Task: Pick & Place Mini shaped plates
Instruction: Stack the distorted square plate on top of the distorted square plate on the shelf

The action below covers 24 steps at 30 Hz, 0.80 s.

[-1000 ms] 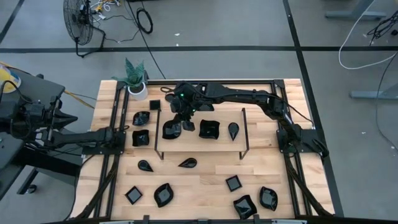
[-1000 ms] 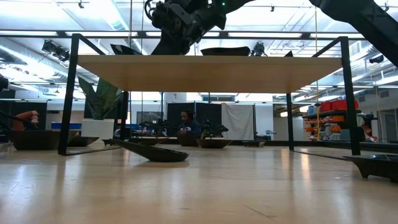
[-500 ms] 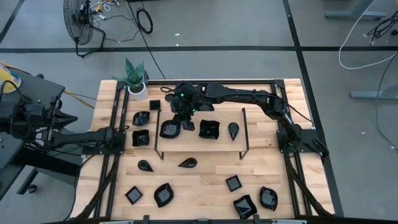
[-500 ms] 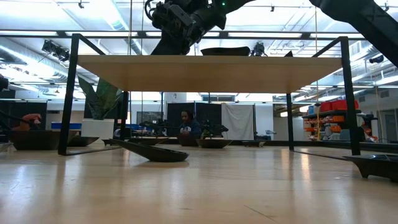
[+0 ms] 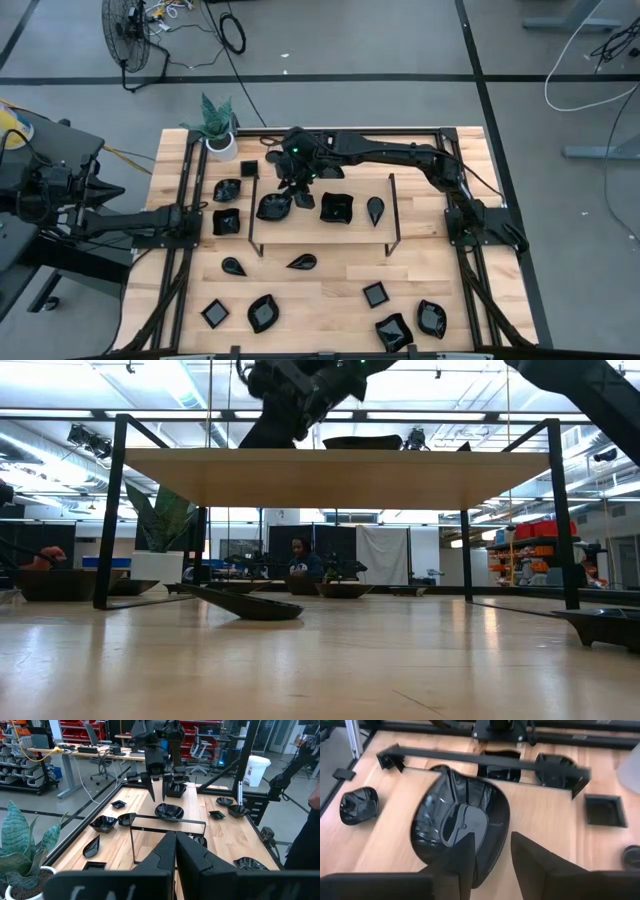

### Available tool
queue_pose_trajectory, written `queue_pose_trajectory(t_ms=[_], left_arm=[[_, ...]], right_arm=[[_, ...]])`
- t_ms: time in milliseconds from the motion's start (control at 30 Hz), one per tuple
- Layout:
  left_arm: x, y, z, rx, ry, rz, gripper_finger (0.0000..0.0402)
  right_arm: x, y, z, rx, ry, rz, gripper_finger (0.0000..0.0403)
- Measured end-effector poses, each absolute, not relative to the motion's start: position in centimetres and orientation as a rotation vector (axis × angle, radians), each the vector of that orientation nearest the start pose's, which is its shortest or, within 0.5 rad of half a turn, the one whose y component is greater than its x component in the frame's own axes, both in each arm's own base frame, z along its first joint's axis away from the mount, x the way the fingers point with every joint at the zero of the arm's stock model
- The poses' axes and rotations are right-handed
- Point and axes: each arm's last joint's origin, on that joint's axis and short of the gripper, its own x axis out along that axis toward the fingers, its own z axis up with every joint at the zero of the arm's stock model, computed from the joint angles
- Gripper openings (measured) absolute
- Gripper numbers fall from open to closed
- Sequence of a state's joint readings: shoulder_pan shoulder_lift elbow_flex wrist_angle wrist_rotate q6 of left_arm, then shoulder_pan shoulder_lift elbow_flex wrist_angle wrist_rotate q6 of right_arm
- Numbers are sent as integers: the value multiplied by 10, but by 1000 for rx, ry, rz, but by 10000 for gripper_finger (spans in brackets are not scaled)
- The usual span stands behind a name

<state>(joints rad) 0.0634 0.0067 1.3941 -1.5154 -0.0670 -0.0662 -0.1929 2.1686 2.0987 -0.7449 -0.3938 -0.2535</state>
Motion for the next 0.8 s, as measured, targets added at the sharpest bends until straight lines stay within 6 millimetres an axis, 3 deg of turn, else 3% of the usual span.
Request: queue_pose_trajectory(t_ms=[567, 800], left_arm=[[-162, -8, 345, -66, 124, 134, 18], [-162, -8, 345, -66, 124, 134, 18]], right_arm=[[434, -75, 371, -33, 622, 216, 146], [425, -64, 381, -38, 630, 235, 146]])
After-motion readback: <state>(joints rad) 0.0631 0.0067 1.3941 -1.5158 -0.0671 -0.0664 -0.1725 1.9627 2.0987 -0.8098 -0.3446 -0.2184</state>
